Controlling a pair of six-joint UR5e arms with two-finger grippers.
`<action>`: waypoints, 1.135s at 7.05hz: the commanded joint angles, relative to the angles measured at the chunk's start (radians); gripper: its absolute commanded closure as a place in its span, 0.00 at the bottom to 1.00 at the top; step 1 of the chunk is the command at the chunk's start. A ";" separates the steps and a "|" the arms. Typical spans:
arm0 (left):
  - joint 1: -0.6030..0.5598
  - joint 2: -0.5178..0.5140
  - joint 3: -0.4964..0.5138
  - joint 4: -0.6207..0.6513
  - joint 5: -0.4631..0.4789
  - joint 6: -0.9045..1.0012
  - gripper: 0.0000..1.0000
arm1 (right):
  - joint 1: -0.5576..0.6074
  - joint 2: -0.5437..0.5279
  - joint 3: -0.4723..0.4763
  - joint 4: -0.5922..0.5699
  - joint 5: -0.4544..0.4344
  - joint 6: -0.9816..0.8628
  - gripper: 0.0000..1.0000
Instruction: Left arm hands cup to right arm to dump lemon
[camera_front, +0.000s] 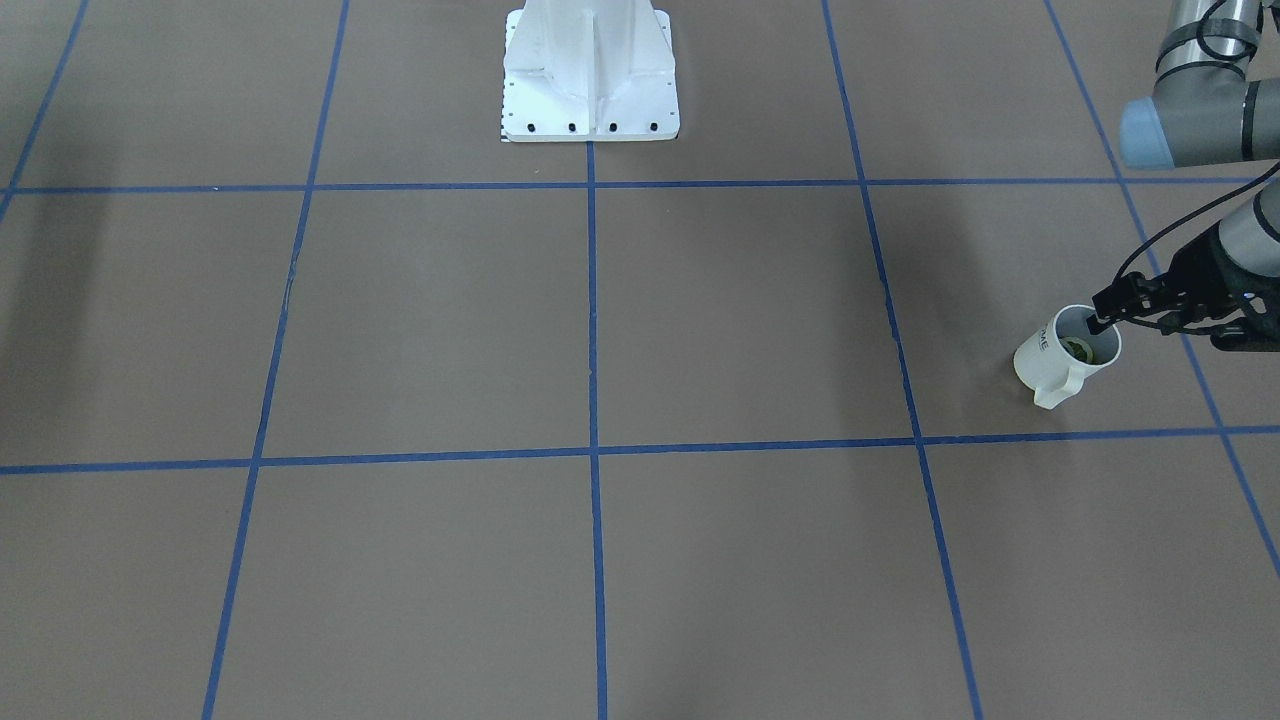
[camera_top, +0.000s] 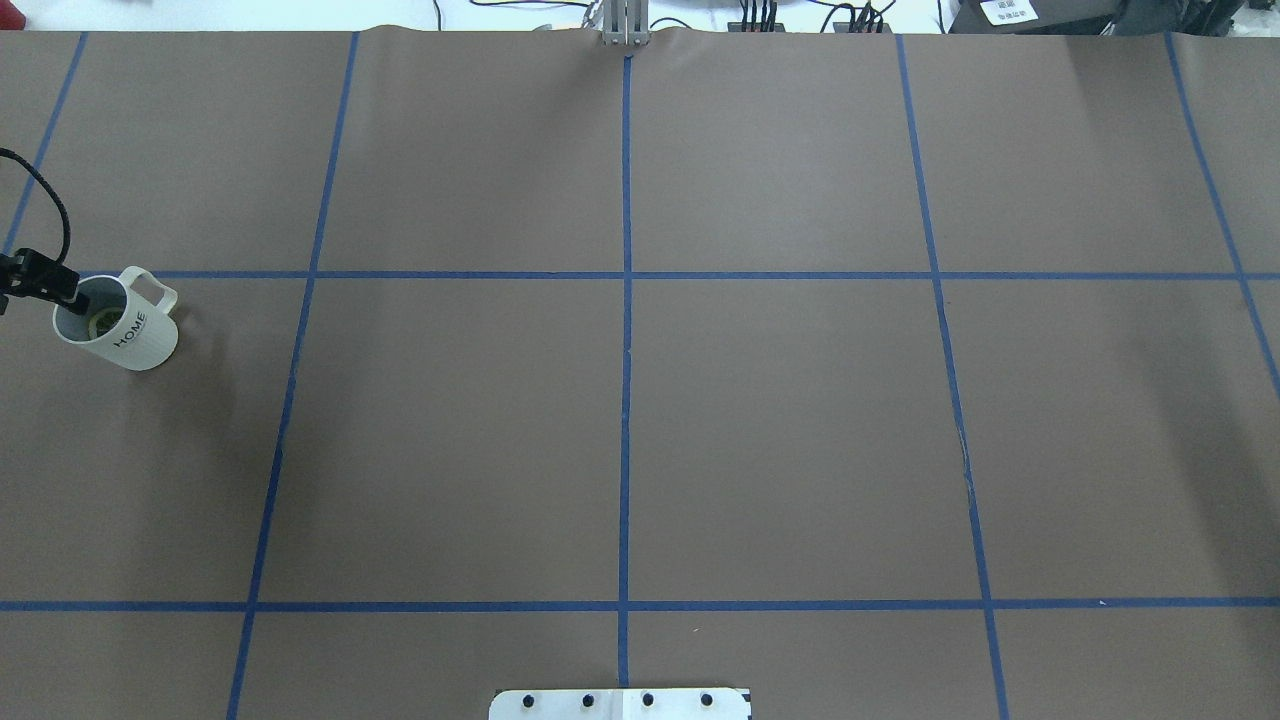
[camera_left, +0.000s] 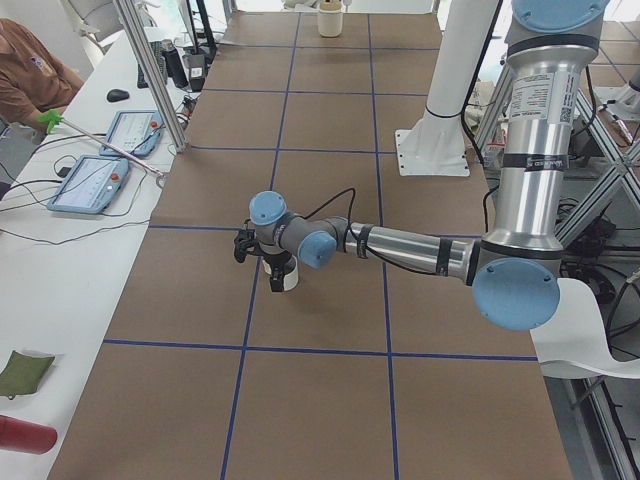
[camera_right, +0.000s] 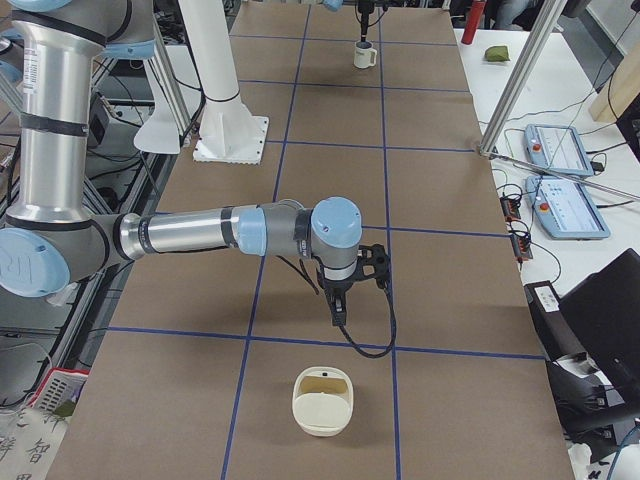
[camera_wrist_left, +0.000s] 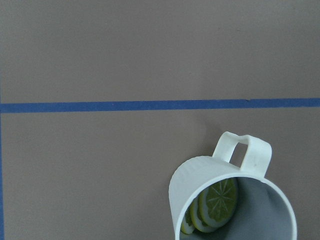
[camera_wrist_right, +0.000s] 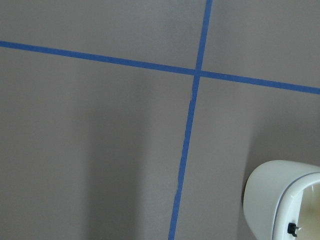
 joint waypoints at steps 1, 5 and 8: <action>0.013 -0.020 0.026 -0.002 0.007 0.000 0.01 | -0.004 0.001 -0.002 0.000 0.000 0.000 0.00; 0.018 -0.027 0.045 -0.002 0.007 -0.001 0.31 | -0.005 0.005 -0.003 -0.001 0.002 0.000 0.00; 0.035 -0.040 0.063 -0.002 0.005 -0.001 0.62 | -0.005 0.006 -0.002 0.000 0.002 0.000 0.00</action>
